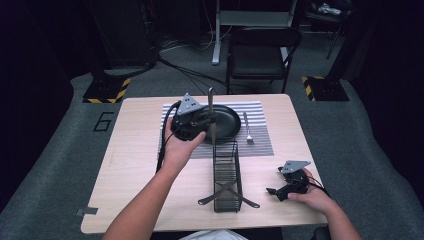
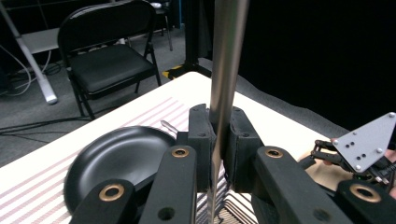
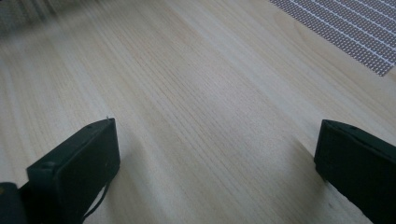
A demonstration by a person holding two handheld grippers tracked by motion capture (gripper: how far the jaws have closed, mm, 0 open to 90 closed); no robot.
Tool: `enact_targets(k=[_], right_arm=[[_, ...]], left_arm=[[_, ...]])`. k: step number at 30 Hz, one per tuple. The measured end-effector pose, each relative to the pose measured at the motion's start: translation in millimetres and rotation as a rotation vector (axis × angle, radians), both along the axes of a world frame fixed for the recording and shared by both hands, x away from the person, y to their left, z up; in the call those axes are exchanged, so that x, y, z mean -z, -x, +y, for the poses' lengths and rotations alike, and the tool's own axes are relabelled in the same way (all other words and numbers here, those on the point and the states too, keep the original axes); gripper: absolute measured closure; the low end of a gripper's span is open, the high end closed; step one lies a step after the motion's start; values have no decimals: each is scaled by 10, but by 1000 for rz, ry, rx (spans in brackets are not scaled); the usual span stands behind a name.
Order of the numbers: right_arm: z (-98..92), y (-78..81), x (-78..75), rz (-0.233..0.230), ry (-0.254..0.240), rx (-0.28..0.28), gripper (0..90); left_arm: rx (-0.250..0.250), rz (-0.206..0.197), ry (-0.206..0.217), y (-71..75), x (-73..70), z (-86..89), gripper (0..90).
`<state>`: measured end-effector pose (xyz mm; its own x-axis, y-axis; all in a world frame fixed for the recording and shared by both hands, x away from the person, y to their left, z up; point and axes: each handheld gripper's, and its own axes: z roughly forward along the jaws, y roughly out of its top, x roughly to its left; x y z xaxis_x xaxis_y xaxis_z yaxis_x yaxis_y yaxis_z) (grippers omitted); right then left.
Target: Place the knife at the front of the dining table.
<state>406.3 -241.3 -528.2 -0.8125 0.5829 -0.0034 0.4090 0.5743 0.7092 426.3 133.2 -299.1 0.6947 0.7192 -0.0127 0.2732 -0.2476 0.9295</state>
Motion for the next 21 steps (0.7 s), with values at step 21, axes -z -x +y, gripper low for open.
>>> enact_targets(k=[21], right_arm=[[0,0,0,0,0,0,0]], left_arm=[[-163,24,49,-203,85,569,826]])
